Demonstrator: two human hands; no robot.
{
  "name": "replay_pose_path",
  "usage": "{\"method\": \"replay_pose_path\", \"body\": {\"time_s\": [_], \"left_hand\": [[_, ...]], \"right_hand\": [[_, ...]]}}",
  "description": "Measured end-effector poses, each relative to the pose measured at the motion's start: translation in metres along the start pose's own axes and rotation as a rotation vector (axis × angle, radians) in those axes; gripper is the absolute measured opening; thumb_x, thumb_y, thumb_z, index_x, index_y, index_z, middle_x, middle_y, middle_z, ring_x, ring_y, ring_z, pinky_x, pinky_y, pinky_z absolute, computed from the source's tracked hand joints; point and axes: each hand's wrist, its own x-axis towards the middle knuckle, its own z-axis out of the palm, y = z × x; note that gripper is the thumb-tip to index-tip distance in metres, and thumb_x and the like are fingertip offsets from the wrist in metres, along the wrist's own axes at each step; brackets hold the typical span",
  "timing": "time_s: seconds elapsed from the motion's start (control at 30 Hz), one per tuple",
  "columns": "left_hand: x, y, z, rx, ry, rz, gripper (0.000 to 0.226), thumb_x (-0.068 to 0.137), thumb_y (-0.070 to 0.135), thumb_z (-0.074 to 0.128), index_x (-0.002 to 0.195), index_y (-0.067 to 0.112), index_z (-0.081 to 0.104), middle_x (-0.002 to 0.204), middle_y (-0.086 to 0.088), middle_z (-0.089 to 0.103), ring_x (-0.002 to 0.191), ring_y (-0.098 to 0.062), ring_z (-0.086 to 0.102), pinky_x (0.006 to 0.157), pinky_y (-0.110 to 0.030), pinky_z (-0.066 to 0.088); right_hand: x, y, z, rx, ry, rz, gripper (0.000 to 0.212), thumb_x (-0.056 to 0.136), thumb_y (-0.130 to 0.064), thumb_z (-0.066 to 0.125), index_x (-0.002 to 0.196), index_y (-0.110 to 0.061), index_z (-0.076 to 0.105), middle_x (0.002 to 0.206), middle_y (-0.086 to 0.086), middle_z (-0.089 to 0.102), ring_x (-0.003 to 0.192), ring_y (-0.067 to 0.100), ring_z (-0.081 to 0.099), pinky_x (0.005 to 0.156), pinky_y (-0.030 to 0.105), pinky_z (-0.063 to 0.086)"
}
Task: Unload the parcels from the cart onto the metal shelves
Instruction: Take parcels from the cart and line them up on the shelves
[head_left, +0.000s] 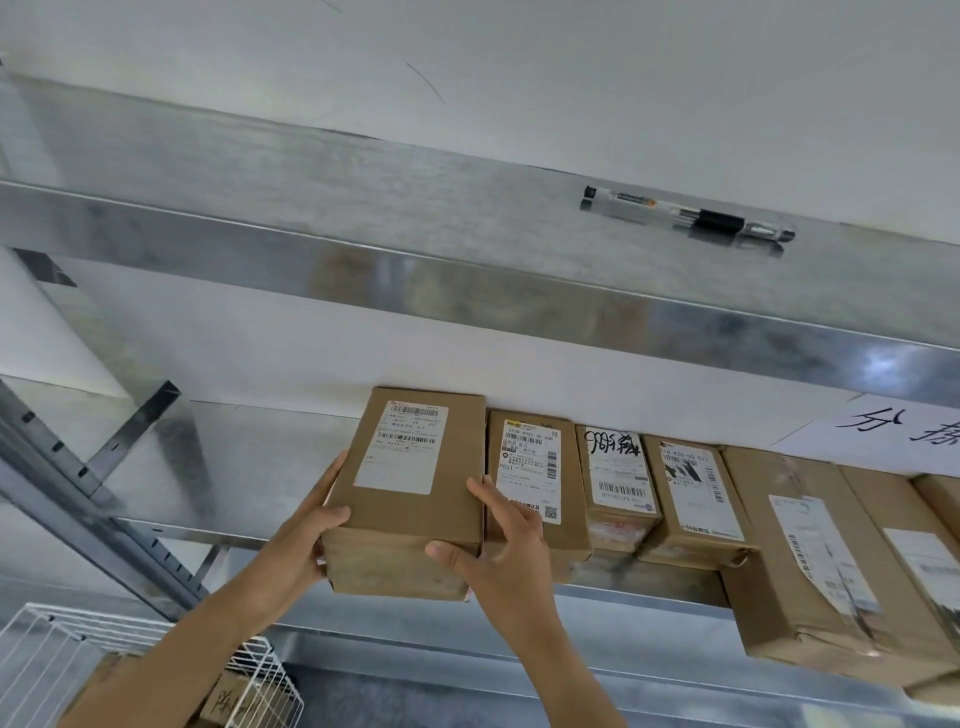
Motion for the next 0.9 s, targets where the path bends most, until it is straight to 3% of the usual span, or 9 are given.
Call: {"method": "replay_pose_path", "body": {"time_s": [0.17,0.27,0.33,0.47,0.57,0.67,0.8,0.9], "left_hand": [[0.003,-0.001,0.002,0.059,0.02,0.006,0.071,0.056,0.05,0.066,0.119,0.067,0.039,0.124,0.017,0.059,0.112,-0.015,0.057,0.08,-0.031,0.048],[0.003,-0.001,0.002,0.083,0.023,0.008,0.071,0.054,0.05,0.066,0.117,0.067,0.038,0.123,0.02,0.058,0.112,-0.011,0.057,0.08,-0.027,0.049],[0.003,-0.001,0.003,0.098,0.028,0.004,0.07,0.054,0.05,0.066,0.115,0.068,0.038,0.123,0.02,0.058,0.112,-0.011,0.057,0.08,-0.026,0.049],[0.003,0.0,0.003,0.115,0.031,-0.003,0.072,0.054,0.052,0.066,0.116,0.069,0.035,0.126,0.022,0.054,0.114,-0.01,0.055,0.081,-0.026,0.049],[0.004,0.0,0.003,0.126,0.03,-0.01,0.074,0.054,0.051,0.067,0.117,0.068,0.034,0.127,0.022,0.054,0.114,-0.01,0.056,0.081,-0.027,0.049],[0.006,0.002,0.001,0.163,0.015,-0.014,0.078,0.057,0.052,0.067,0.125,0.067,0.03,0.128,0.02,0.055,0.114,-0.011,0.056,0.082,-0.029,0.049],[0.007,0.003,-0.002,0.229,0.016,-0.023,0.077,0.074,0.04,0.061,0.139,0.056,0.022,0.131,0.014,0.055,0.115,-0.015,0.056,0.086,-0.032,0.05],[0.008,0.005,-0.003,0.265,0.033,-0.013,0.067,0.089,0.027,0.06,0.141,0.05,0.025,0.13,0.008,0.055,0.114,-0.016,0.057,0.084,-0.032,0.052]], "right_hand": [[-0.001,0.004,0.001,-0.121,-0.007,-0.012,0.08,0.064,-0.052,0.081,0.134,-0.045,0.044,0.121,-0.039,0.023,0.121,0.002,0.024,0.11,0.031,0.026],[-0.003,0.006,0.006,-0.267,-0.001,-0.079,0.097,0.053,-0.077,0.057,0.14,-0.037,0.041,0.141,-0.026,0.035,0.113,-0.009,0.011,0.096,0.022,0.016],[-0.002,0.008,0.009,-0.317,0.007,-0.073,0.103,0.048,-0.081,0.043,0.141,-0.037,0.04,0.146,-0.02,0.037,0.113,-0.011,0.009,0.092,0.021,0.012],[-0.001,0.01,0.01,-0.359,0.031,-0.076,0.115,0.041,-0.094,0.036,0.142,-0.04,0.038,0.149,-0.021,0.033,0.123,-0.004,0.011,0.093,0.021,0.01],[-0.001,0.011,0.01,-0.386,0.038,-0.067,0.124,0.037,-0.103,0.017,0.142,-0.04,0.039,0.149,-0.021,0.032,0.126,0.0,0.011,0.095,0.022,0.01],[-0.002,0.008,0.01,-0.46,0.018,-0.084,0.116,0.045,-0.095,0.026,0.144,-0.037,0.037,0.152,-0.017,0.03,0.128,0.005,0.009,0.099,0.027,0.014],[-0.002,0.002,0.014,-0.592,0.054,-0.114,0.093,0.067,-0.079,0.034,0.143,-0.026,0.042,0.152,-0.004,0.035,0.129,0.016,0.014,0.103,0.046,0.028],[-0.001,-0.008,0.015,-0.664,-0.064,-0.086,0.076,0.086,-0.058,0.053,0.149,-0.023,0.028,0.159,-0.004,0.013,0.14,0.022,0.01,0.109,0.045,0.022]]}}
